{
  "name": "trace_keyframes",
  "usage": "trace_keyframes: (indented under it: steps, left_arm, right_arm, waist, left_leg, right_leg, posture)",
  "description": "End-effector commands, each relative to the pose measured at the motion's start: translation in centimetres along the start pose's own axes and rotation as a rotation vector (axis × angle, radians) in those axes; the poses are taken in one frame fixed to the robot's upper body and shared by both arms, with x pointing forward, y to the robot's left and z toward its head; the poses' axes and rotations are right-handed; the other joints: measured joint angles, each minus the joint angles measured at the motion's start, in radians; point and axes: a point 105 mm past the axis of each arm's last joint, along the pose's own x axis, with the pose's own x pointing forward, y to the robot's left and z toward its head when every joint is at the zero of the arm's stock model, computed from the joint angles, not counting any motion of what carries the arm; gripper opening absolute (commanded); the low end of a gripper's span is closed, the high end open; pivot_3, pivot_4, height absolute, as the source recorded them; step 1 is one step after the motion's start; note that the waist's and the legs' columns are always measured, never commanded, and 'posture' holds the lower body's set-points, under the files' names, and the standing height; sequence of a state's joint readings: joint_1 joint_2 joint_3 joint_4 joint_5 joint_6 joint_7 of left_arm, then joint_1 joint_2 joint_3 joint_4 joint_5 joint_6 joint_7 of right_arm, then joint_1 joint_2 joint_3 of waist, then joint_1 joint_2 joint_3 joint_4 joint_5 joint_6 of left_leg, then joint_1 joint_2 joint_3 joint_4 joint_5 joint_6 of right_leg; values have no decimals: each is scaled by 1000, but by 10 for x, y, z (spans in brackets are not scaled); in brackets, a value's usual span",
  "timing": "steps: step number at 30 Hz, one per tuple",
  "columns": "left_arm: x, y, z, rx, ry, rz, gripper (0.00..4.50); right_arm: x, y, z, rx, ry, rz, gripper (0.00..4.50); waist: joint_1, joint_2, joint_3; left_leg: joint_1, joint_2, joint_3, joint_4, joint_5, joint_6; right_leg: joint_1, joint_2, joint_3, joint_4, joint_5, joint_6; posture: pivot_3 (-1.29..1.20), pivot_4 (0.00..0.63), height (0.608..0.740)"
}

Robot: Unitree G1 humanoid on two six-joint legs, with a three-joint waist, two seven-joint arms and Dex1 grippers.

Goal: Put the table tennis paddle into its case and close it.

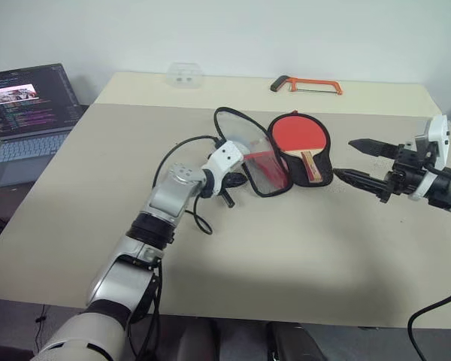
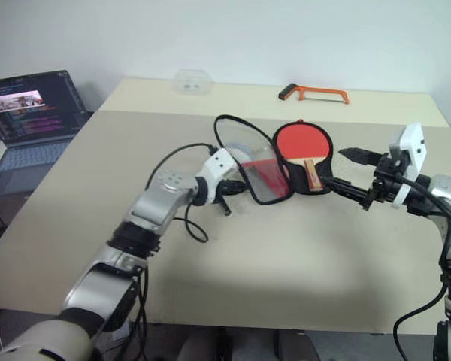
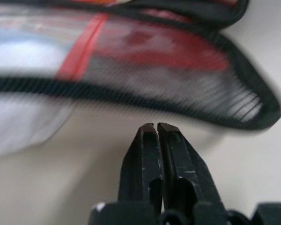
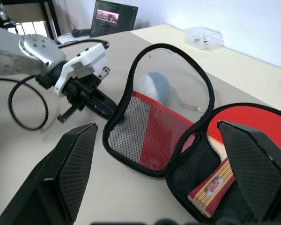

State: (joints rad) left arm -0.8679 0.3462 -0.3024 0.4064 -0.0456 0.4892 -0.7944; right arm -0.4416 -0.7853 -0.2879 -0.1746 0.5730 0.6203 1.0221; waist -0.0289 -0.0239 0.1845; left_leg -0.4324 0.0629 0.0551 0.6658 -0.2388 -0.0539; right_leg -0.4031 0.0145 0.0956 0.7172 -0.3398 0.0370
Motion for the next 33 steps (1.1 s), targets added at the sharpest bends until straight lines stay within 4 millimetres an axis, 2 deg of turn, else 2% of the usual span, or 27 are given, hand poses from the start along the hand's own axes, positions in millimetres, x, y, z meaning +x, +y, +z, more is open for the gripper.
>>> trace_keyframes:
  steps: [1,5,8,10,13,16,18,20,22,24,25,27,29,31,32,33]
  left_arm:
    - [3,12,35,43,-90,71,41]
    - [20,16,70,53,-184,125,41]
    - [44,8,98,28,-245,131,41]
    - [60,-2,106,19,-249,124,41]
    - [80,-22,103,5,-224,99,41]
    - [97,-39,82,23,-140,117,41]
    - [102,-42,70,41,-99,162,41]
    - [102,-39,69,37,-107,196,41]
    - [99,-33,77,25,-137,212,41]
    - [91,-24,95,45,-207,203,41]
    - [83,-19,110,42,-277,177,41]
    - [60,-10,141,26,-433,90,41]
    - [30,-1,158,28,-545,-13,198]
    - [2,5,159,28,-581,-84,586]
    - [-10,5,155,28,-581,-115,946]
    - [-28,6,141,34,-563,-150,1244]
  right_arm:
    - [-2,4,8,-51,-14,6,4500]
    - [0,6,8,-50,-17,5,4500]
    - [2,8,7,-49,-17,-4,4500]
    - [1,9,7,-49,-17,-14,4500]
    - [1,11,7,-46,-20,-30,4500]
    - [0,13,7,-45,-19,-51,4500]
    - [-1,12,7,-38,-20,-72,4500]
    - [-3,11,5,-17,-7,-95,4500]
    - [-4,9,3,15,-2,-117,4500]
    - [-3,3,-1,79,3,-156,4500]
    - [-1,-3,-4,126,-1,-198,4500]
    - [2,-20,-20,243,14,-316,4500]
    - [4,-34,-46,412,44,-433,4500]
    - [4,-40,-68,534,72,-518,4500]
    - [5,-41,-75,574,78,-545,4500]
    - [6,-43,-83,672,53,-577,4500]
  waist:
    - [0,0,0]
    - [2,0,0]
    - [4,0,0]
    - [4,0,0]
    - [3,0,0]
    - [-2,0,0]
    - [-6,0,0]
    - [-6,0,0]
    - [-2,0,0]
    - [1,0,0]
    - [1,0,0]
    - [-3,0,0]
    - [-5,0,0]
    - [-7,2,-1]
    - [-6,3,-2]
    - [-8,7,-4]
  left_leg:
    - [0,0,0,0,0,0]
    - [0,-1,0,1,0,1]
    - [0,-1,0,1,-1,1]
    - [-1,-2,1,0,-1,1]
    - [0,-2,1,-1,-1,1]
    - [0,-2,1,-2,0,1]
    - [0,-2,1,-2,0,1]
    - [1,-2,1,-2,0,1]
    - [1,-2,1,-2,0,0]
    - [1,-3,1,-1,0,-1]
    - [1,-3,1,-1,1,-2]
    - [1,-2,2,-1,2,-3]
    - [1,-1,2,-2,3,-4]
    - [1,0,3,-3,3,-6]
    - [2,1,3,-3,4,-6]
    - [2,1,3,-4,4,-6]
  right_leg:
    - [0,0,0,0,0,0]
    - [1,0,0,0,0,0]
    - [1,0,-1,-1,0,0]
    - [1,0,-2,-2,0,0]
    - [2,0,-1,-3,0,0]
    - [2,0,0,-2,0,0]
    - [1,1,0,-2,0,0]
    - [1,1,1,0,0,0]
    - [1,1,0,0,0,0]
    - [1,0,0,0,0,0]
    - [1,0,0,0,0,0]
    - [1,1,0,0,0,0]
    - [0,1,1,2,0,0]
    - [-1,1,1,2,0,0]
    - [-1,1,1,2,0,0]
    - [-1,1,1,2,0,-1]
  posture:
    - [0,150,740]
    - [0,150,740]
    - [0,150,740]
    - [0,150,740]
    - [0,150,740]
    - [0,150,740]
    - [0,150,740]
    - [0,150,740]
    - [0,150,740]
    - [0,150,740]
    - [0,150,740]
    - [0,150,740]
    - [0,150,740]
    - [0,150,740]
    - [0,150,740]
    - [0,150,740]
